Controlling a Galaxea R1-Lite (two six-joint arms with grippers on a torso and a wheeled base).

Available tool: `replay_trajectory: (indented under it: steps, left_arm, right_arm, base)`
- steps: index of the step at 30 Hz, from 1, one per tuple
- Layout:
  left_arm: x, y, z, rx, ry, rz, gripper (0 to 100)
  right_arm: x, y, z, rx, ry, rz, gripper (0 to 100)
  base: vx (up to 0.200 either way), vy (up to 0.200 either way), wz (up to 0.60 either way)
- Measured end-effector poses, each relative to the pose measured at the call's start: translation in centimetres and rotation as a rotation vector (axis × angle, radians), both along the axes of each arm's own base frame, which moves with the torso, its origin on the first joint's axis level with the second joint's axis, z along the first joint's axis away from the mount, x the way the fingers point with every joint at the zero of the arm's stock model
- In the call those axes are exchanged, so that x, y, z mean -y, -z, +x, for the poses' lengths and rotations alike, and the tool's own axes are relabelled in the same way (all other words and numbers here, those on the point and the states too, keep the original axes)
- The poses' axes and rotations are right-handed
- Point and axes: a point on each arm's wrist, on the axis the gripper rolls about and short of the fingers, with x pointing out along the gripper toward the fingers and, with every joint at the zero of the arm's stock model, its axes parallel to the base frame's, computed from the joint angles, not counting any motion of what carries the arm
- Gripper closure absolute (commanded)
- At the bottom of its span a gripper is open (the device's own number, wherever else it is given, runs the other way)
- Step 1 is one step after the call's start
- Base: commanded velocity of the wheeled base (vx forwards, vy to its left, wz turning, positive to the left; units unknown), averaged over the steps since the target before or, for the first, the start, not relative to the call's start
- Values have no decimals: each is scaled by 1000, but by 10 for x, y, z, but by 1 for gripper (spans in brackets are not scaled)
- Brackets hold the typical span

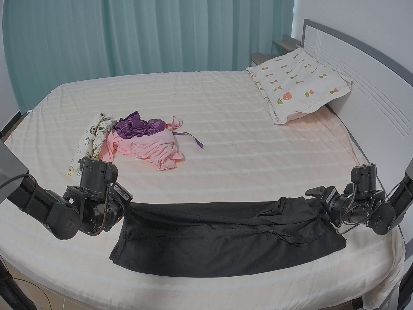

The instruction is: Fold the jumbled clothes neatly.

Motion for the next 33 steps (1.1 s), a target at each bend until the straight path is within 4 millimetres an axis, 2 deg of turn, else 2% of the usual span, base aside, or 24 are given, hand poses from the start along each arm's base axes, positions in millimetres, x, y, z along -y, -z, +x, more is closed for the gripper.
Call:
replay_trajectory:
  steps: [6,11,18,19,33]
  left_arm:
    - [1,-1,-1,3,3,-3,100]
    - [1,-2,-2,4,4,-3,100]
    - [1,-3,-2,8,5,-4,100]
    - [1,-3,-2,9,4,-4,100]
    - [0,-8,-6,9,4,-3,100]
  right_arm:
    - [-25,2,-3,-3,6,-25,0]
    - [-34,13,-2,-29,17,-63,0]
    - [-40,16,6,-25,11,-69,0]
    - [-40,16,6,-26,11,-70,100]
    - [-40,14,-4,-93,-7,-95,100]
  base:
    - [0,0,0]
    - [0,0,0]
    - [0,0,0]
    - [0,0,0]
    - [0,0,0]
